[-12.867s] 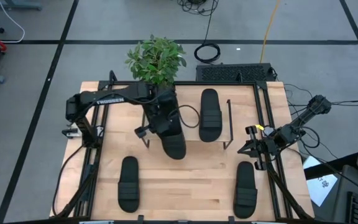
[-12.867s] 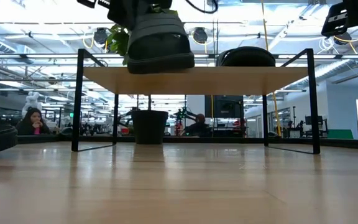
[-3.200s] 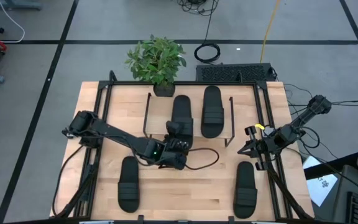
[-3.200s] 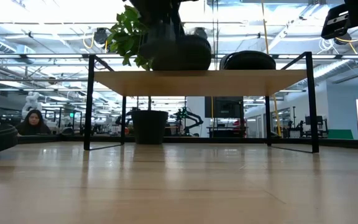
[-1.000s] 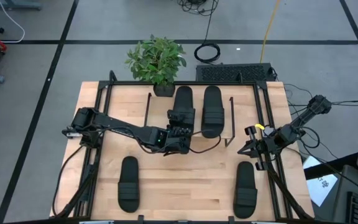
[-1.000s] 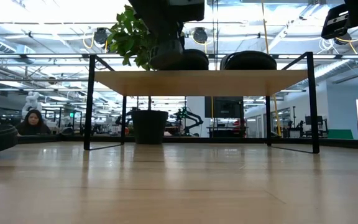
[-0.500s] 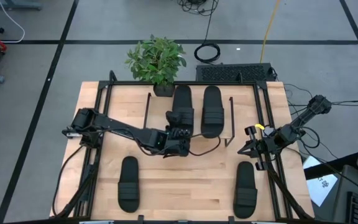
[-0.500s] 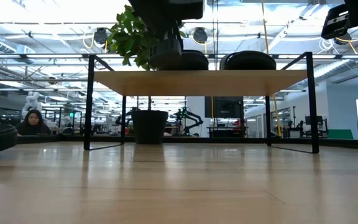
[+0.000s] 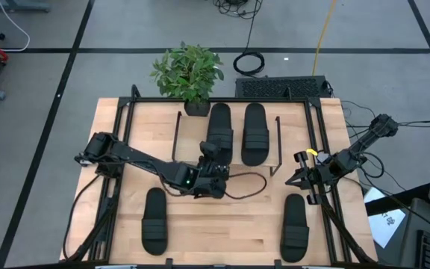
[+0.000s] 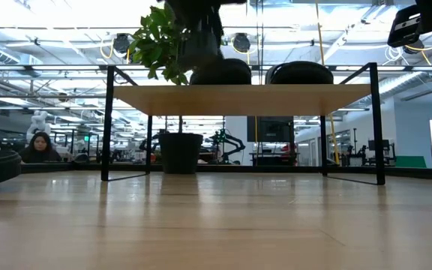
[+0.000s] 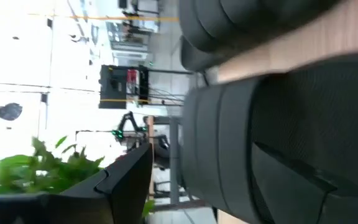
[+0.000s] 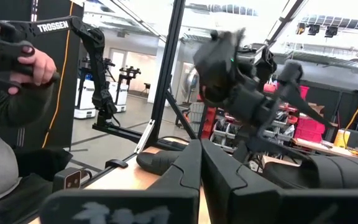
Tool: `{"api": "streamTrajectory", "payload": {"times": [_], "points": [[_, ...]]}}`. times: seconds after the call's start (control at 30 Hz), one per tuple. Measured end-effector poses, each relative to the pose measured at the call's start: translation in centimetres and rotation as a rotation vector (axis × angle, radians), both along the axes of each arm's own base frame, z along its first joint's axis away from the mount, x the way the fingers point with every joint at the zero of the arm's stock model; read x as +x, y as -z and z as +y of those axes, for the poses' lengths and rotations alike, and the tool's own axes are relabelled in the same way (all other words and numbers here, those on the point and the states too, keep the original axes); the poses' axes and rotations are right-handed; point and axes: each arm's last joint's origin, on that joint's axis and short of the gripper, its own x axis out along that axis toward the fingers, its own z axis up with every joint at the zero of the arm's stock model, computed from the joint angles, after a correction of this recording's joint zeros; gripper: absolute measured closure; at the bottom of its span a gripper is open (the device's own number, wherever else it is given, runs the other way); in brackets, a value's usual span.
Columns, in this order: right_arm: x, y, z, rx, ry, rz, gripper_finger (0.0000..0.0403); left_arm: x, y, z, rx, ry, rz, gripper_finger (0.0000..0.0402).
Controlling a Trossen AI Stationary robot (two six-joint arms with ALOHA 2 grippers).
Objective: Pick and place slides into the shelf
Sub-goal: Put the right black slide under the shelf
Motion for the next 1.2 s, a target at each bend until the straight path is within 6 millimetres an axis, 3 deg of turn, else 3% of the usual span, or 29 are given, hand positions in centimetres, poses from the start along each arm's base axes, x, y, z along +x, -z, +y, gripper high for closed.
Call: {"api": "streamTrajectory", "payload": {"times": [0.17,0.3,0.47,0.63,0.83,1.0,1.2], "points": [[0.0,0.0,0.0,0.000,0.000,0.000,0.0403,-0.8,-1.9,-2.2,0.050,0.004,-0.081,0.0128],[0.0,0.0,0.0,-0.003,0.000,0.004,0.0403,-2.8,-4.0,-3.9,0.058,-0.034,-0.218,0.0140],[0.0,0.1,0.0,-0.005,0.000,0.005,0.0403,-7.5,-7.2,-5.7,-0.079,0.057,-0.345,0.0189],[0.0,0.1,0.0,-0.014,0.003,0.005,0.0403,-12.2,-8.8,-6.0,-0.311,0.160,-0.377,0.0273],[0.0,0.1,0.0,-0.016,0.003,0.004,0.0403,-16.8,-7.0,-5.3,-0.384,0.214,-0.405,0.0384],[0.0,0.1,0.0,-0.016,0.003,0.004,0.0403,-19.9,-4.5,-3.6,-0.545,0.263,-0.565,0.0391],[0.0,0.1,0.0,-0.019,0.005,-0.001,0.0403,-21.2,-0.5,-3.3,-0.735,0.789,-0.543,0.0397]]}}
